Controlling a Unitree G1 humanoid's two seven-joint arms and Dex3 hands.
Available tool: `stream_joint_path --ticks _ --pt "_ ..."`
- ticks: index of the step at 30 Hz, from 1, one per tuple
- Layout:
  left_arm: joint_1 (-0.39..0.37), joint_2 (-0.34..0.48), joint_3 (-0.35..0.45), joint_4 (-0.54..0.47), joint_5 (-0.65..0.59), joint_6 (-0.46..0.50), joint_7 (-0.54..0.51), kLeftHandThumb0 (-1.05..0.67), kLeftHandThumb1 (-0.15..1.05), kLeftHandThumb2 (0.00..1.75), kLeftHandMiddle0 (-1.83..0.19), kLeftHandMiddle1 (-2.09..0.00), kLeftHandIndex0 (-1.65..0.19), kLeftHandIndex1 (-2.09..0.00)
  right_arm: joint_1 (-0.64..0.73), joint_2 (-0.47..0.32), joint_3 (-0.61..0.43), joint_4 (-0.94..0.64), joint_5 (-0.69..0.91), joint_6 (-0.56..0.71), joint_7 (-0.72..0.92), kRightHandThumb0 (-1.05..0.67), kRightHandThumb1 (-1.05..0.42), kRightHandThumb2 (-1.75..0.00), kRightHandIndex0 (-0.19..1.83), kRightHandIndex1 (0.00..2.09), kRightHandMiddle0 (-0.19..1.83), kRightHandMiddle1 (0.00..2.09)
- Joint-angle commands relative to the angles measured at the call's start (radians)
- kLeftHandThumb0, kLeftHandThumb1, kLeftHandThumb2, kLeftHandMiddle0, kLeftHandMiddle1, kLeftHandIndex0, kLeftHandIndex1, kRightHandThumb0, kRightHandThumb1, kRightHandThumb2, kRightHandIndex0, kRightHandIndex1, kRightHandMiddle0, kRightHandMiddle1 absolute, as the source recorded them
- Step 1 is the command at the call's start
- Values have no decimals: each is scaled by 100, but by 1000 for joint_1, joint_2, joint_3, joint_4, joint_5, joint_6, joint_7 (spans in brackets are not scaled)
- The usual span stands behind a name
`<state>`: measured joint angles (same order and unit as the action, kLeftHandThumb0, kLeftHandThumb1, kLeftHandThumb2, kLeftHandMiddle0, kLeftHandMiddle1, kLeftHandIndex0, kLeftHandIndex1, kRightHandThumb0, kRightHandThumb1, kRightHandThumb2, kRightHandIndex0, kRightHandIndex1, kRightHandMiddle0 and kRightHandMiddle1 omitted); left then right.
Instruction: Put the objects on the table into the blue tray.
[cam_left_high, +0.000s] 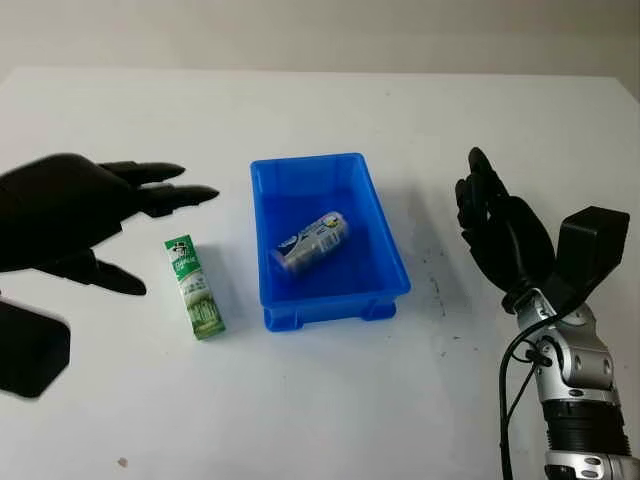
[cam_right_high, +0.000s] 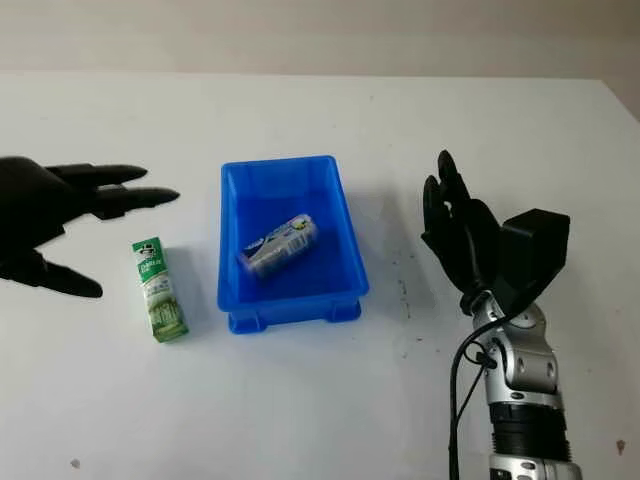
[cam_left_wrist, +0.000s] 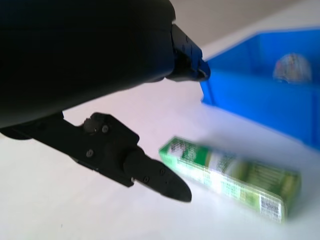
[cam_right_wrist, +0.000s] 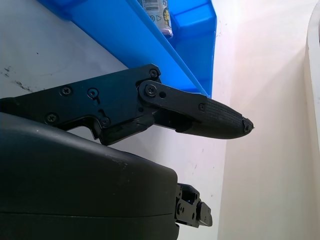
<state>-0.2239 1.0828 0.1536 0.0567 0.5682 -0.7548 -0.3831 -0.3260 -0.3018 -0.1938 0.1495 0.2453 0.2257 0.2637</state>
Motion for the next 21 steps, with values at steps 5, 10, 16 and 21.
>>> stream_joint_path --ticks 5,10,16,21 --pt "-58 -6 -101 132 123 -138 147 -42 82 6 -18 -6 -19 -4 -12 -15 -12 -25 1 10 1 -74 -105 -68 -19 0 -19 0" --pt "-119 -43 -185 244 261 -256 344 -40 83 6 -27 -9 -27 -8 -8 -17 -21 -33 8 15 8 -74 -105 -68 -19 0 -19 0" --pt "-220 -58 -324 298 571 -304 683 -1 103 19 -43 -10 -39 -14 -3 -19 -30 -33 12 15 21 -73 -105 -68 -19 0 -19 0" --pt "-308 -75 -458 378 721 -289 919 -4 105 12 -49 -46 -48 -28 2 -15 -34 -44 15 27 17 -73 -105 -67 -19 0 -19 0"
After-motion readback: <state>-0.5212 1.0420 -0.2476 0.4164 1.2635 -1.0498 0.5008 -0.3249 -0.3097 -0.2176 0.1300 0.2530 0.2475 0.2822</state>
